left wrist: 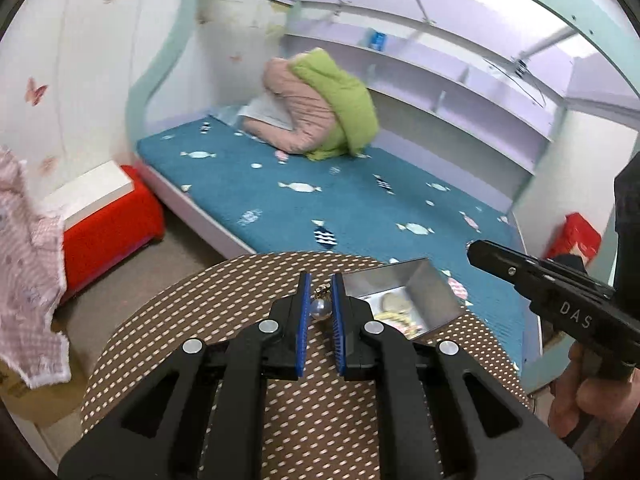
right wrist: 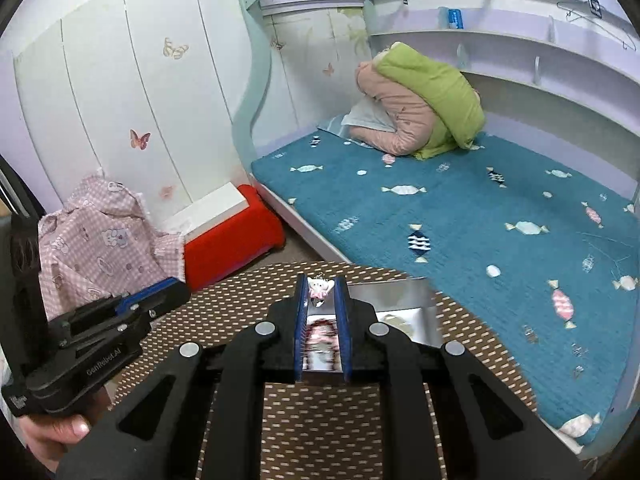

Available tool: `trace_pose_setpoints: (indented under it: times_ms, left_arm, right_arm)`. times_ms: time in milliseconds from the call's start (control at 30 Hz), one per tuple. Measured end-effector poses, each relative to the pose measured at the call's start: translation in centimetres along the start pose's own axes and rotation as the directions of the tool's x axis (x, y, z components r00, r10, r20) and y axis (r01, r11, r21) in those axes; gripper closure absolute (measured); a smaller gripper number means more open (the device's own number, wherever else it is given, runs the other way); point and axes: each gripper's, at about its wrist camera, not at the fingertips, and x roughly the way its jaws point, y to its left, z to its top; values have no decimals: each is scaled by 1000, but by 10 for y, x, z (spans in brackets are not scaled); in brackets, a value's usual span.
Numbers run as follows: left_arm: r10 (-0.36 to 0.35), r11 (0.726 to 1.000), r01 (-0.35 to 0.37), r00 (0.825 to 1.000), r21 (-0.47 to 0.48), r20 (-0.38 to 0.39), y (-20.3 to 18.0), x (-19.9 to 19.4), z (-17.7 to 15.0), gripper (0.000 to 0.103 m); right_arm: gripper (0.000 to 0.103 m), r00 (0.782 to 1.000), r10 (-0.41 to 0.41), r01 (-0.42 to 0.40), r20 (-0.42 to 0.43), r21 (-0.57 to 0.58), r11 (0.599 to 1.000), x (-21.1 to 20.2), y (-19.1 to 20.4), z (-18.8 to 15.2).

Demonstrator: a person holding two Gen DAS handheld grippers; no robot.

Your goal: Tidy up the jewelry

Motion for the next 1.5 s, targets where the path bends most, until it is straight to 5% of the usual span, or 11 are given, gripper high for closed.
trace_pose_setpoints:
  times_ms: [200, 533, 600, 633, 667, 800, 867, 1167, 1500]
  left_arm:
    - [-82, 996, 83, 994, 12, -71, -33, 30, 19, 92]
    - [-76, 996, 85, 979, 39, -191, -53, 77, 24, 91]
    - [-58, 997, 67, 978, 40, -202, -53, 81, 25, 69]
    - [-45, 998, 52, 981, 32, -188, -51, 81, 28, 38]
    - [-34, 999, 38, 985, 20, -167, -47, 77, 28, 19]
    - [-14, 1000, 15, 990, 8, -138, -39, 64, 32, 15]
    - [11, 1000, -10, 993, 11, -120, -36, 55, 33, 12]
    - [134, 990, -133, 991, 43, -5, -40, 3, 34, 7]
    - [210, 970, -224, 967, 95, 141, -64, -73, 14, 5]
  right_arm:
    - [91, 999, 6, -7, -54, -12, 1000, 13, -23, 6]
    - [90, 986, 63, -59, -155, 32, 998, 44, -42, 4]
    - [88, 986, 54, -48, -159, 42, 998, 44, -45, 3]
    - [84, 986, 55, -48, -159, 47, 998, 44, -46, 4]
    - [80, 986, 57, -48, -155, 59, 997, 42, -48, 5]
    - [22, 995, 25, -15, -99, 101, 995, 30, -56, 6]
    - [9, 997, 20, -10, -80, 119, 993, 25, -61, 7]
    - [8, 999, -9, 15, -49, 123, 992, -2, -61, 13]
    - [8, 996, -56, 51, 71, 66, 997, -73, -37, 10]
